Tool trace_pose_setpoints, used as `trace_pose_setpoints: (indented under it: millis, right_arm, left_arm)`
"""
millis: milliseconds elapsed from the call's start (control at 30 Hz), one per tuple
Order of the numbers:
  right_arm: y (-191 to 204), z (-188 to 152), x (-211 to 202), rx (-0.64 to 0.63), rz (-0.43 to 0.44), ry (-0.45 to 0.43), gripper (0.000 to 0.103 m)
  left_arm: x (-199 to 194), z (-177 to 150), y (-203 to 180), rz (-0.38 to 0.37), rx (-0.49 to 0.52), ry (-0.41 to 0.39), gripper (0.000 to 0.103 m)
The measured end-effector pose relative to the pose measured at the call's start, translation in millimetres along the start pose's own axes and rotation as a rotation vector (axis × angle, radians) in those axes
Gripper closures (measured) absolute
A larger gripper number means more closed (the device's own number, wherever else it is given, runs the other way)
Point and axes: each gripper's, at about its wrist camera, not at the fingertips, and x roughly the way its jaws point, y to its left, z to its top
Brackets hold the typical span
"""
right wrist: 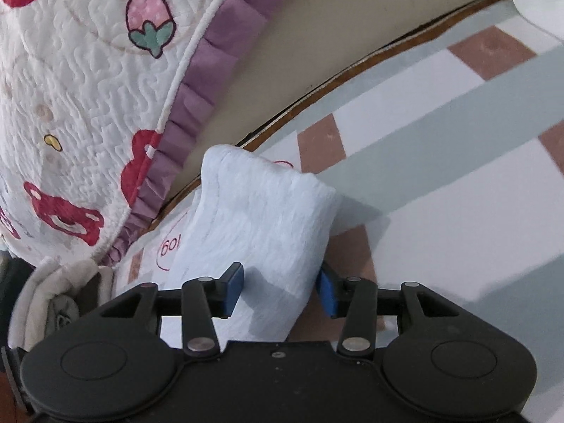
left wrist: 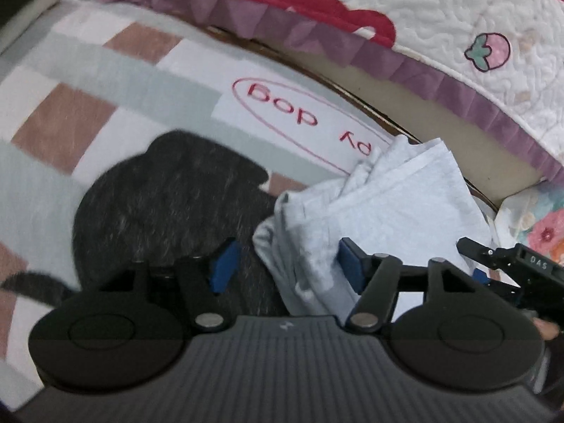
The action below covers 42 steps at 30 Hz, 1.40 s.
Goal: Fold clothes
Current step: 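Grasp the folded grey sweatshirt's edge with both grippers, then lift the folded sweatshirt with both grippers and carry it toward the clothes stack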
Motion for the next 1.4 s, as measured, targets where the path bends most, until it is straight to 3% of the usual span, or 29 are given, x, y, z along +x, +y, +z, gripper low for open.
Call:
trace_pose_setpoints:
  millis: [33,100,167,200,233,267,367,433,533,600,733,833,867,900,933,967,1067,1133,1300,1400]
  right_arm:
    - [-1.1,0.1,1.6,0.014,0.003,-0.001,0.052]
    - [-3.0,2.4,4.0,0.028,0.012,-0.007,0.05]
    - [-2.8,8.4,5.4,0.012,0.032,-0.015,0.049]
    - [-2.8,11.3,6.1,0.005,0.042,-0.019,0.06]
    - [-2.7,14.3,6.8,-0.003,0.051,-0.024,0.077]
    - [-2.6,17.3,7.5,-0.011,0.061,-0.028,0.083]
    - [25.1,29.3,-0.6,-0.24,0.015,-0.067,0.084]
    - [24.8,43.0,-1.9,-0.264,0.002,-0.066,0.084]
    - [9.8,54.9,8.5,-0.25,-0.066,-0.025,0.077]
    - [-1.7,56.0,14.2,-0.208,-0.073,-0.018,0.066]
    - [-25.4,52.0,17.5,-0.028,-0.003,-0.05,0.053]
    - [-30.2,52.7,20.0,0.059,0.034,-0.068,0.052]
    - [-28.5,54.0,21.0,0.074,0.041,-0.072,0.056]
    - [-26.8,55.2,21.9,0.09,0.048,-0.075,0.075]
    - [-25.1,56.5,22.9,0.105,0.055,-0.079,0.08]
    - [-23.4,57.8,23.9,0.121,0.062,-0.083,0.081]
    - [5.6,58.1,5.9,-0.006,0.029,-0.111,0.084]
    - [28.7,55.9,-13.9,-0.074,0.02,-0.129,0.085]
    - [95.5,55.9,-68.0,-0.283,0.079,-0.188,0.086]
    - [139.1,52.4,-99.4,-0.391,0.156,-0.229,0.086]
  left_arm:
    - [2.9,2.5,-0.7,-0.018,0.004,0.0,0.045]
    - [11.6,7.7,-1.3,-0.093,0.013,0.032,0.069]
    - [12.1,7.5,-7.0,-0.099,0.051,0.025,0.083]
    - [7.9,7.6,-13.4,-0.094,0.098,0.008,0.085]
    - [3.0,7.4,-17.9,-0.109,0.125,-0.011,0.085]
    - [-2.9,6.9,-20.1,-0.146,0.131,-0.034,0.085]
    - [-2.2,7.5,-15.7,-0.228,0.055,-0.024,0.085]
    - [11.0,6.7,-13.5,-0.241,0.006,0.02,0.086]
    - [25.4,6.3,-14.5,-0.24,-0.013,0.054,0.085]
    - [30.1,6.6,-15.1,-0.239,-0.006,0.059,0.081]
    - [45.8,7.6,-2.7,-0.305,-0.093,0.114,0.066]
    - [52.2,17.1,-9.8,-0.313,-0.006,0.137,0.073]
    - [50.7,17.4,-15.7,-0.294,0.045,0.128,0.08]
    - [46.9,16.8,-22.9,-0.27,0.095,0.11,0.083]
    - [40.6,15.0,-31.3,-0.241,0.146,0.083,0.084]
    - [33.8,13.3,-40.5,-0.212,0.201,0.06,0.085]
    - [6.8,8.3,-74.7,-0.092,0.387,0.02,0.086]
    - [-18.2,3.9,-87.0,-0.079,0.449,-0.056,0.086]
    - [-97.8,6.5,-81.8,-0.111,0.378,-0.214,0.086]
    - [-159.4,5.4,-78.2,-0.055,0.375,-0.329,0.086]
